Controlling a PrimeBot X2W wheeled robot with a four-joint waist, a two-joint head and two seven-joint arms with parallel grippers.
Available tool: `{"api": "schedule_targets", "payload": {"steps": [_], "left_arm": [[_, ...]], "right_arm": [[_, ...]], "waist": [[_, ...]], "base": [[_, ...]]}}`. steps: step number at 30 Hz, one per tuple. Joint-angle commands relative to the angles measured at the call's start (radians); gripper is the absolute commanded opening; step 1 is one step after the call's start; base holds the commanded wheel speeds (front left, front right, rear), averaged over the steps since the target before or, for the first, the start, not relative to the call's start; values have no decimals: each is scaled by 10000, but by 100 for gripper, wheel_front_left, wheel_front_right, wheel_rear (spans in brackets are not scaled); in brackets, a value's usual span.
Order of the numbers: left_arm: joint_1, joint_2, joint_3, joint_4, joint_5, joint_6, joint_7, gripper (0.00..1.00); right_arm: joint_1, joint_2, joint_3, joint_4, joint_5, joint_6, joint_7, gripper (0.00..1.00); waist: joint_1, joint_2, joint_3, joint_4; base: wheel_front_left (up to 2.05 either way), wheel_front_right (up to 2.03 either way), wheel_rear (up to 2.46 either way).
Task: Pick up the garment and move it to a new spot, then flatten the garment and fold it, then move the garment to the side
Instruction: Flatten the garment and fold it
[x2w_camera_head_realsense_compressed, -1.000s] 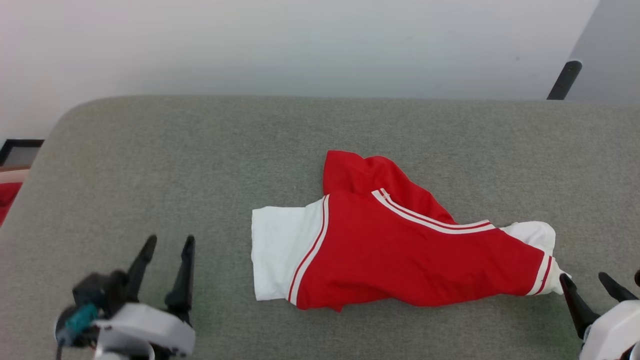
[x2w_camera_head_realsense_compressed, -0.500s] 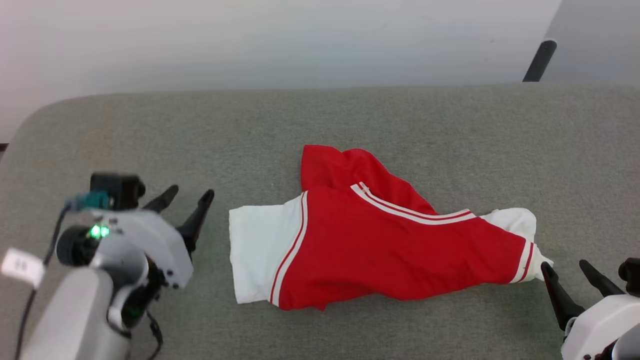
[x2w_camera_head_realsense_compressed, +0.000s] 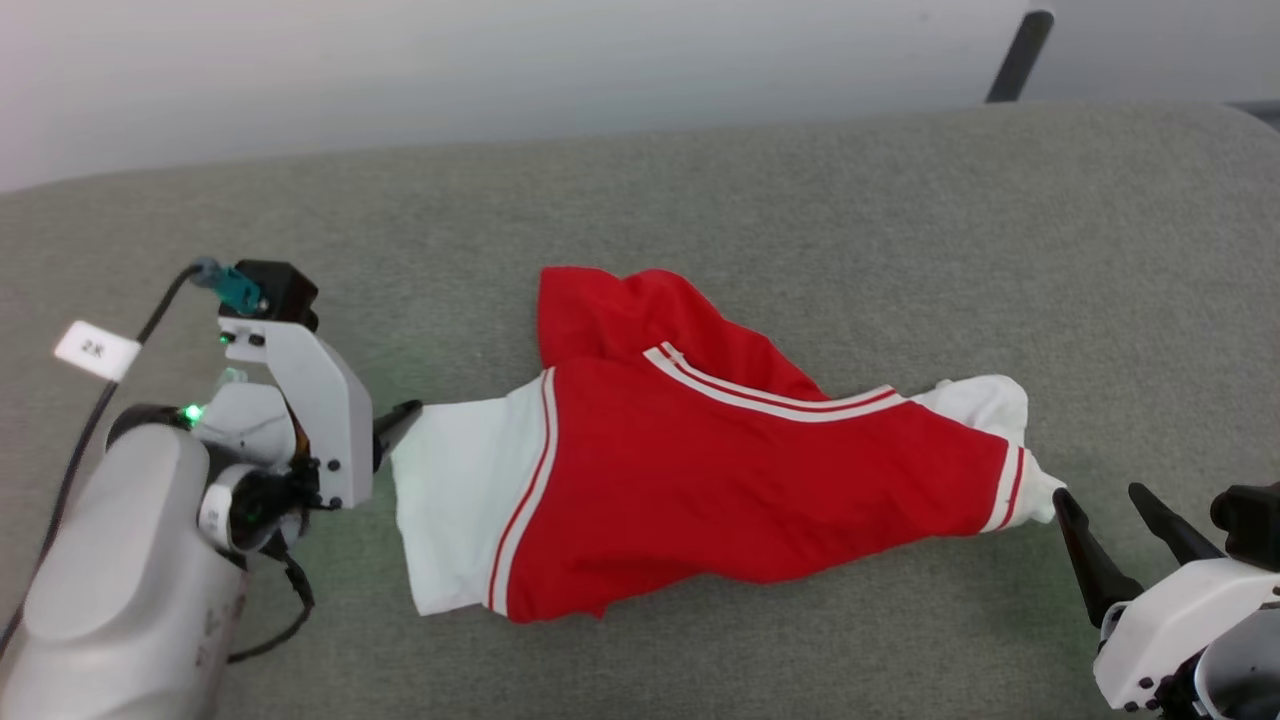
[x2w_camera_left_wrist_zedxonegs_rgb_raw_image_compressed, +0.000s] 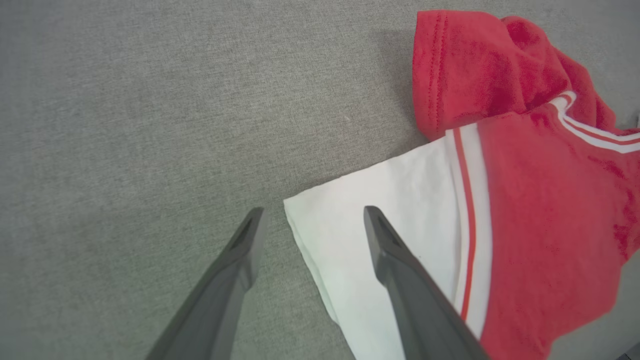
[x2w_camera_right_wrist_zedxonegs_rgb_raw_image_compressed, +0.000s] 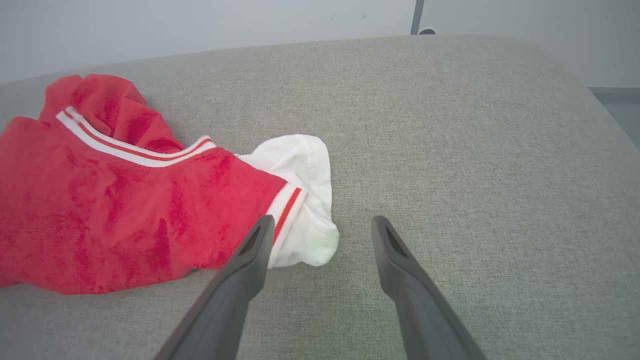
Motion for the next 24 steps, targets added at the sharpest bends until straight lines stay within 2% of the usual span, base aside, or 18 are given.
{"api": "schedule_targets", "payload": {"steps": [1,11,17,18,19,20,24], "left_arm": [[-203,45,-17,108,43,53,68,100],[-744,43,-315,1504,131,239,788,100],[-763,-120,-403,2161,69,291,804,100],[-753,-159,-402,2277,35,310,798,78],[-751,-202,-396,2404,-25,307,789,47],[-766,-243,-383,2522,-90,271,800,0],[-875,-373,-375,2834,-269,168,789,0]], "right_arm": [[-173,13,20,44,88,-6,-68,100],[-370,73,35,254,172,-6,-399,100],[-481,108,12,323,200,-6,-517,100],[-489,107,7,332,185,-6,-561,100],[-499,116,4,331,181,-6,-594,100],[-501,123,0,337,186,-6,-612,100],[-479,105,-52,380,190,-6,-709,100]], "waist": [[0,0,265,-257],[0,0,703,-660],[0,0,809,-735],[0,0,811,-738],[0,0,813,-741],[0,0,813,-742],[0,0,762,-696]], "base": [[0,0,0],[0,0,0],[0,0,0],[0,0,0],[0,0,0],[0,0,0],[0,0,0]]}}
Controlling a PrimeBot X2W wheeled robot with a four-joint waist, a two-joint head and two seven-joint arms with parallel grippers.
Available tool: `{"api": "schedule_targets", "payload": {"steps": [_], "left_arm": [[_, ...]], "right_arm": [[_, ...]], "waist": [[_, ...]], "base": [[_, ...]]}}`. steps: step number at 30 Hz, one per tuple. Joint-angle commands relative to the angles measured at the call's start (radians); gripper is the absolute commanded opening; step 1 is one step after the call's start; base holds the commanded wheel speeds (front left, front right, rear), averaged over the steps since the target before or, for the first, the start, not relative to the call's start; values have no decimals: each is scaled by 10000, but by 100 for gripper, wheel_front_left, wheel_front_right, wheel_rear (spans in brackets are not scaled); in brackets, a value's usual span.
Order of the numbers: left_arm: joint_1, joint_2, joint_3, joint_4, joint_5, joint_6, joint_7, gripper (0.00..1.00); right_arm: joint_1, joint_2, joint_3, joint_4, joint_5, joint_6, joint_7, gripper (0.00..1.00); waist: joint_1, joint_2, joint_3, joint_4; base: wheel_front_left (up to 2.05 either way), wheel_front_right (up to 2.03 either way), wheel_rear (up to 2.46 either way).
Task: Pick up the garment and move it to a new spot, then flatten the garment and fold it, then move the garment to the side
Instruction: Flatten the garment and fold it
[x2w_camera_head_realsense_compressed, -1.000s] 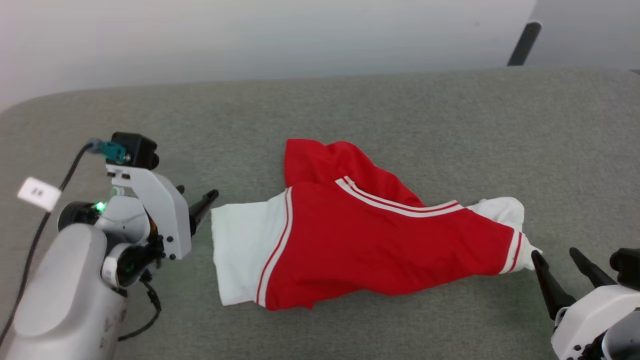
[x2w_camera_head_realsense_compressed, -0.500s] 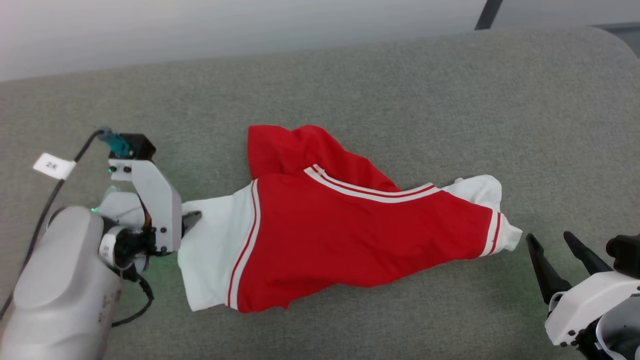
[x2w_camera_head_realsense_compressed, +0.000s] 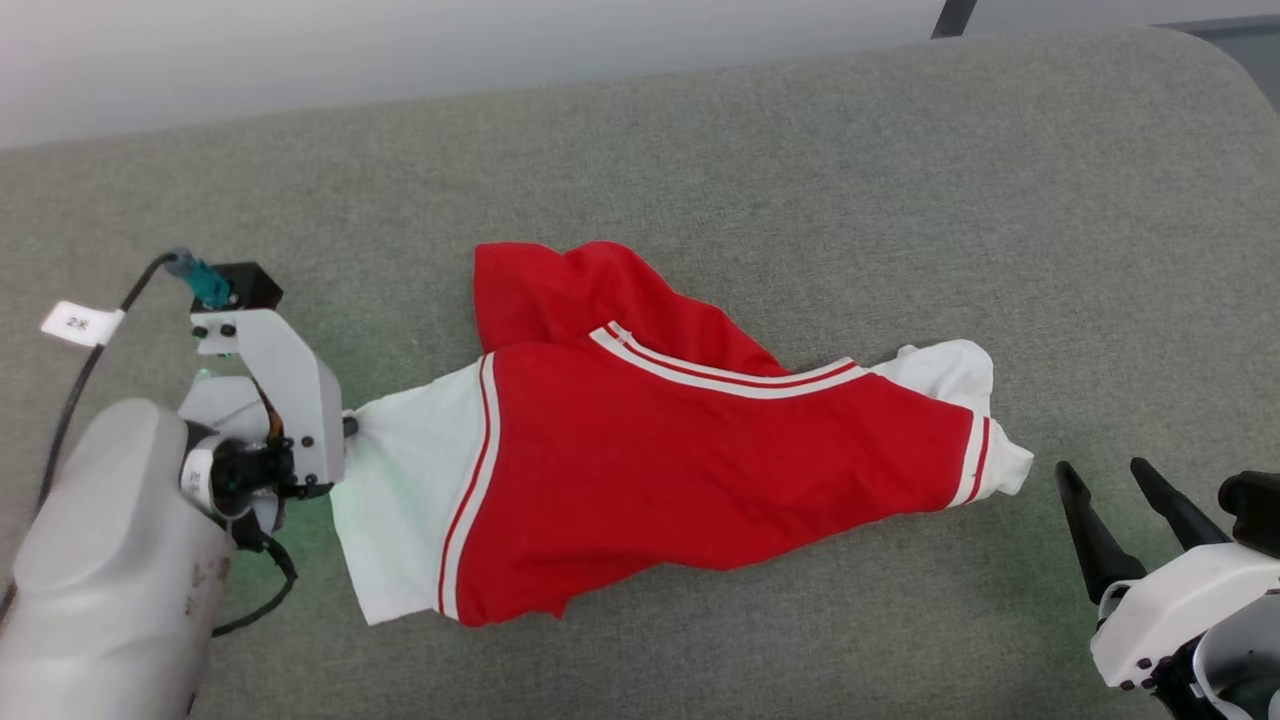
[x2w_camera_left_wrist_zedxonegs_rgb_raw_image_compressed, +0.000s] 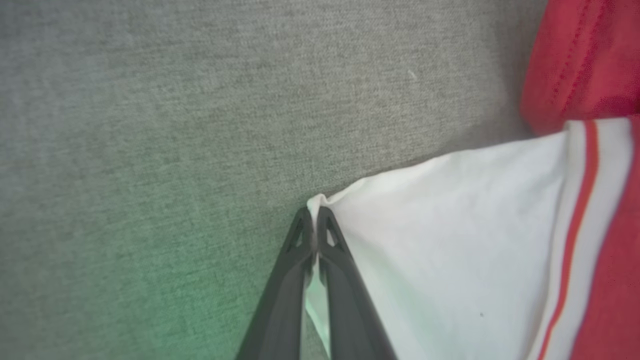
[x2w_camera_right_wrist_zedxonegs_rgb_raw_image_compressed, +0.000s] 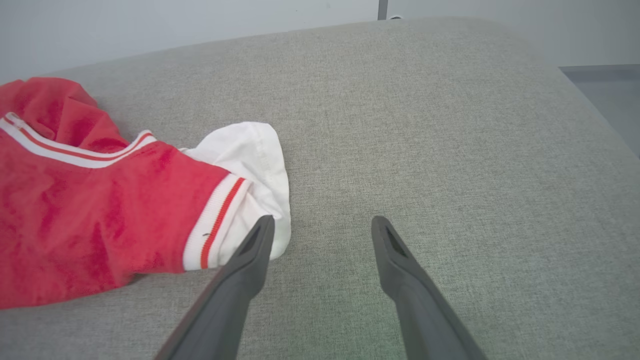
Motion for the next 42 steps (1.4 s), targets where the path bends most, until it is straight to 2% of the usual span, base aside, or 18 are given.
{"api": "schedule_targets", "payload": {"steps": [1,13,27,37,38,41,42], "left_arm": [[218,-177,-142,241,-54,-54,51,0],[69,411,-1,-119,58,-60,-449,0],[1062,1213,282,-698,-18,448,-403,0],[1725,1177,438,-708,-288,420,-847,0],[1747,1134,461,-704,-332,386,-931,5],[1789,1084,492,-648,-415,263,-1137,53],[1795,1064,487,-629,-429,256,-1182,76]], "right_arm": [[-92,-1,-53,21,79,-6,-65,100],[148,-351,-5,-367,-139,-6,-1037,100],[480,-525,-8,-545,-190,-6,-1120,100],[487,-556,65,-525,-148,-6,-1024,100],[477,-556,64,-523,-146,-6,-1026,100],[441,-574,88,-511,-124,-6,-1007,100],[427,-583,93,-500,-107,-6,-1000,100]], "waist": [[0,0,-53,53],[0,0,-798,625],[0,0,-1518,1430],[0,0,-1560,1692],[0,0,-1557,1711],[0,0,-1560,1746],[0,0,-1570,1759]], "base": [[0,0,0],[0,0,0],[0,0,0],[0,0,0],[0,0,0],[0,0,0],[0,0,0]]}}
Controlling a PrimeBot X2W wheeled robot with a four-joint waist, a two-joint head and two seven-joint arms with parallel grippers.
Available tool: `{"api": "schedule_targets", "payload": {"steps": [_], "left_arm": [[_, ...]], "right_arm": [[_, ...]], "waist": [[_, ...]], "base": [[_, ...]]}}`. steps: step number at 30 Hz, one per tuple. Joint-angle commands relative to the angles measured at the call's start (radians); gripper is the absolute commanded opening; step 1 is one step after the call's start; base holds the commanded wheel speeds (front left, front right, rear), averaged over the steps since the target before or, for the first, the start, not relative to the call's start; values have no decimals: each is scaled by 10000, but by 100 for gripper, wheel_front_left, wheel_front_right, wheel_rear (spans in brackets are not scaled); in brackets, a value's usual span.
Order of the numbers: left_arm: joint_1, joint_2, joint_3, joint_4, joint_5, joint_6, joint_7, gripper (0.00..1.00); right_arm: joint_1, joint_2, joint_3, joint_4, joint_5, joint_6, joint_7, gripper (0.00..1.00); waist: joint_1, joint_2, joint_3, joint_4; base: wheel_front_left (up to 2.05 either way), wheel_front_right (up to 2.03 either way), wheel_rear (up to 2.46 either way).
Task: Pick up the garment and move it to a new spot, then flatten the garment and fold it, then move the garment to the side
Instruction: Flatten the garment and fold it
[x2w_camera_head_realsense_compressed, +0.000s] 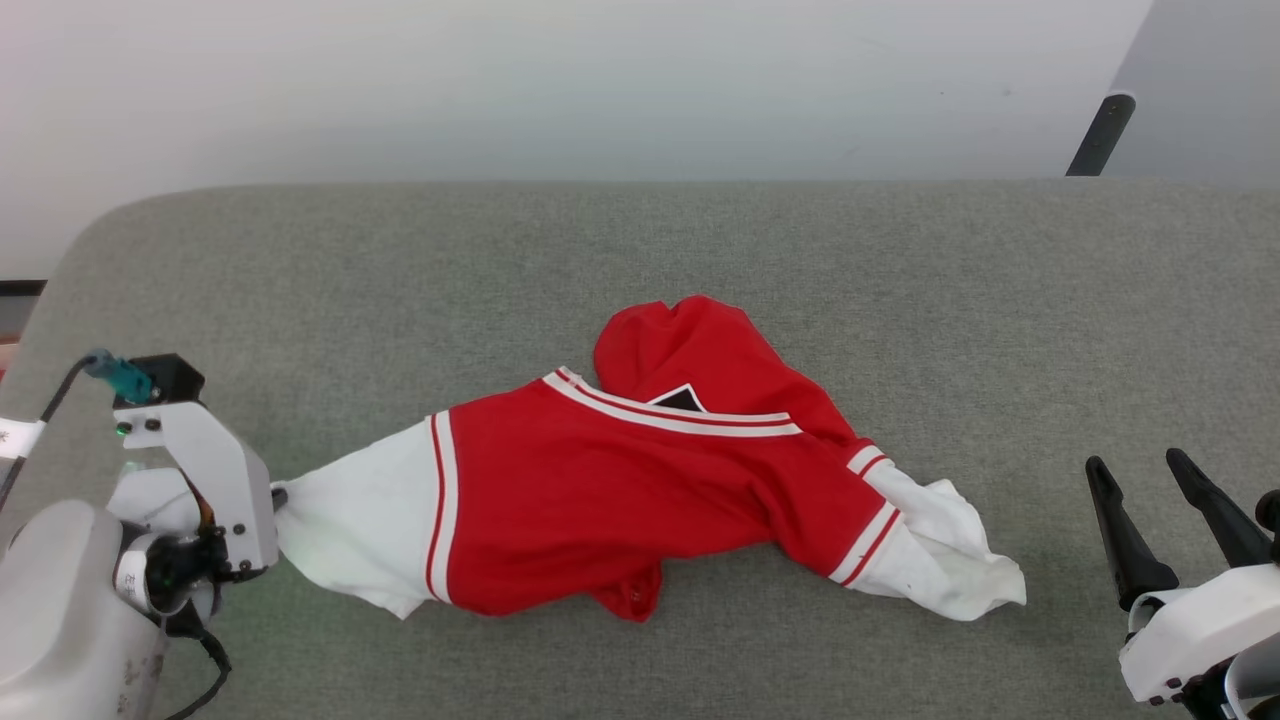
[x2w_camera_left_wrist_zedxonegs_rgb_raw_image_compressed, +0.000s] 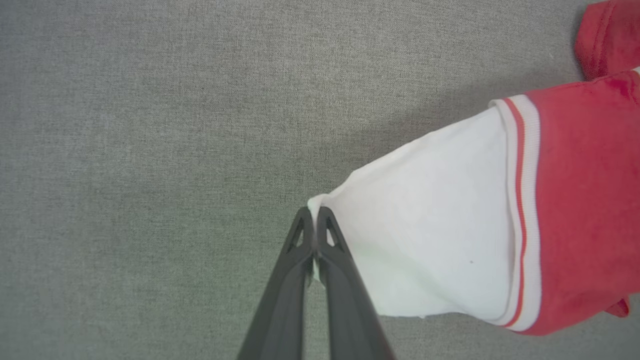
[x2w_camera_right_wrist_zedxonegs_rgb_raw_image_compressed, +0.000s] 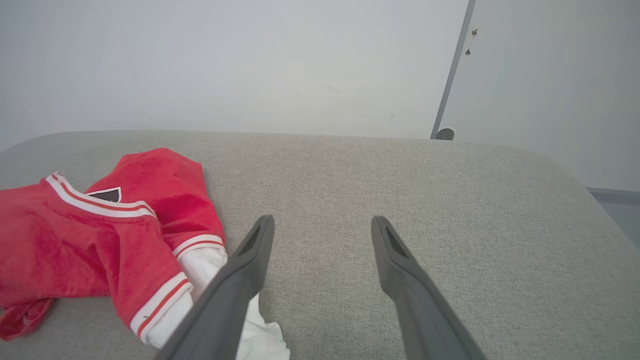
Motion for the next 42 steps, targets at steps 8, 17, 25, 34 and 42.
{"api": "schedule_targets", "payload": {"steps": [8,17,25,34,42], "left_arm": [[154,24,9,-351,-30,-106,-426,100],[605,108,126,-1428,-75,-67,-977,100],[673,218,48,-1878,-42,176,-684,100],[74,406,-127,-1252,-34,324,125,100],[-406,558,-360,-234,100,534,829,100]], "right_arm": [[91,27,20,-11,102,-6,19,100],[341,197,-133,-123,181,-6,1,100],[315,375,-49,-372,159,-6,-124,100],[167,512,41,-764,94,-6,-60,100],[-12,488,41,-863,156,-6,24,100]], "waist": [[0,0,-160,84],[0,0,-378,169],[0,0,-95,-105],[0,0,879,-775],[0,0,1335,-1115]], "base": [[0,0,0],[0,0,0],[0,0,0],[0,0,0],[0,0,0]]}}
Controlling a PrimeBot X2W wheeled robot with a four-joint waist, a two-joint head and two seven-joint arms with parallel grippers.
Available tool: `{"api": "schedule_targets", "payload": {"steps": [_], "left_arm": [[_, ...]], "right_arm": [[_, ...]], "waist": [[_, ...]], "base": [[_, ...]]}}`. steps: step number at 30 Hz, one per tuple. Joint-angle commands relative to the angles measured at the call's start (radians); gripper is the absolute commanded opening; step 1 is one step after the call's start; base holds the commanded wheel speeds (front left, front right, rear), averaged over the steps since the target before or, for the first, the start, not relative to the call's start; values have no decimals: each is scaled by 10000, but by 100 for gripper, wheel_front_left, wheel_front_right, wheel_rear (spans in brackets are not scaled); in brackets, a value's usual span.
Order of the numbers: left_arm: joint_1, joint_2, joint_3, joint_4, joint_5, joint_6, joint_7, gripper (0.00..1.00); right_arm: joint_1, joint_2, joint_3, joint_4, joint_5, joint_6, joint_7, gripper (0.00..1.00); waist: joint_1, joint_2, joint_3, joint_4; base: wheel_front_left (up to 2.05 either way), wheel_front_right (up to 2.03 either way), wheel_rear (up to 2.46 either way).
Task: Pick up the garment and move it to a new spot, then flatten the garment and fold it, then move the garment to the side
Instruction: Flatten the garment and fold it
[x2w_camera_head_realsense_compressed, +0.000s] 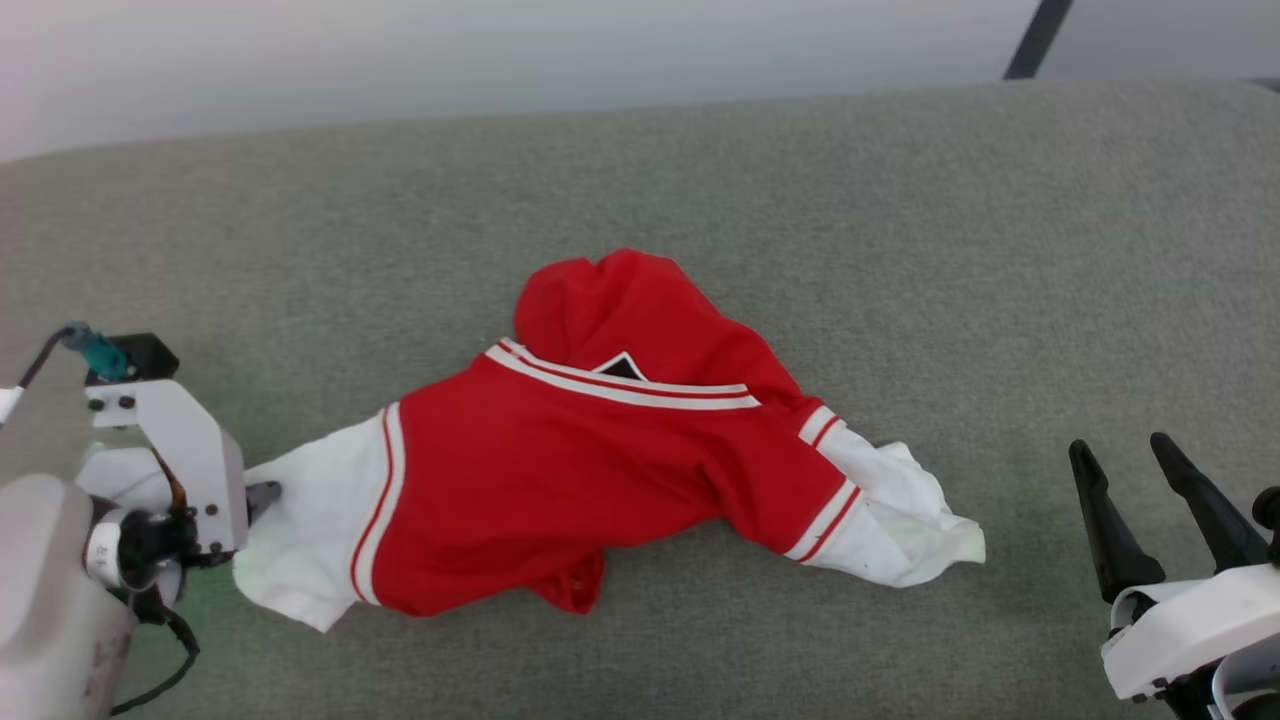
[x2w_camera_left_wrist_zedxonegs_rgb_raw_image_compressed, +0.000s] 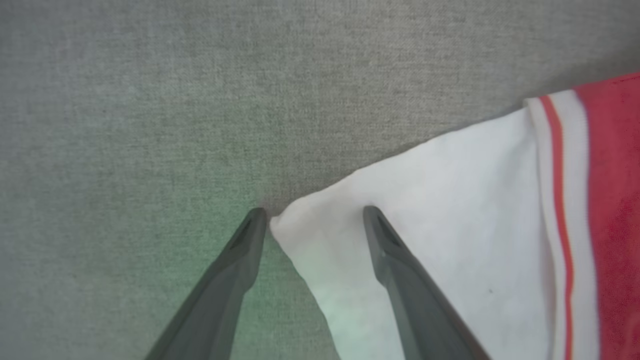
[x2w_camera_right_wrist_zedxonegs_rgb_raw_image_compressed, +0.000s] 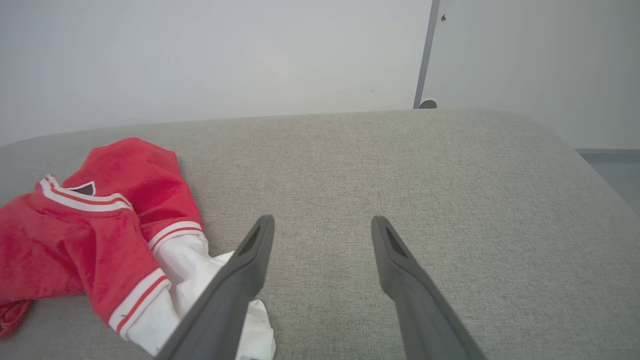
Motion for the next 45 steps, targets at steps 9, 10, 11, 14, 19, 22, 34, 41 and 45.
{"api": "schedule_targets", "payload": {"steps": [9,10,11,14,19,22,34,41,45], "left_arm": [[-115,-279,-102,986,-196,61,379,0],[-136,-333,-92,1035,-277,16,395,0],[-165,-400,-81,1066,-339,-50,395,0],[-321,-469,-96,1105,-331,-131,212,0],[-620,-666,-152,1165,-343,-292,-94,0],[-771,-759,-218,1247,-302,-357,-220,0],[-1133,-1014,-412,1527,-280,-587,-585,0],[-1318,-1167,-492,1650,-330,-682,-766,0],[-1436,-1258,-556,1780,-326,-697,-820,0]], "right_arm": [[-76,-143,73,-14,294,-6,706,100],[-55,-217,151,-27,361,-6,891,100],[-28,-293,246,-43,467,-6,1103,100],[65,-559,583,-71,840,-6,1837,100],[85,-877,1005,-173,1482,-6,3111,100],[61,-1024,1142,-292,1724,-6,3661,100],[-128,-1043,1158,-173,1694,-6,4851,100],[-596,-851,1317,718,1484,-6,5276,100],[-975,-716,1577,1568,1420,-8,5528,0]], "waist": [[0,0,336,-200],[0,0,347,-174],[0,0,367,-138],[0,0,442,-20],[0,0,592,187],[0,0,667,302],[0,0,920,631],[0,0,1071,777],[0,0,1108,854]], "base": [[0,0,0],[0,0,0],[0,0,0],[0,0,0],[0,0,0],[0,0,0],[0,0,0],[0,0,0],[0,0,0]]}}
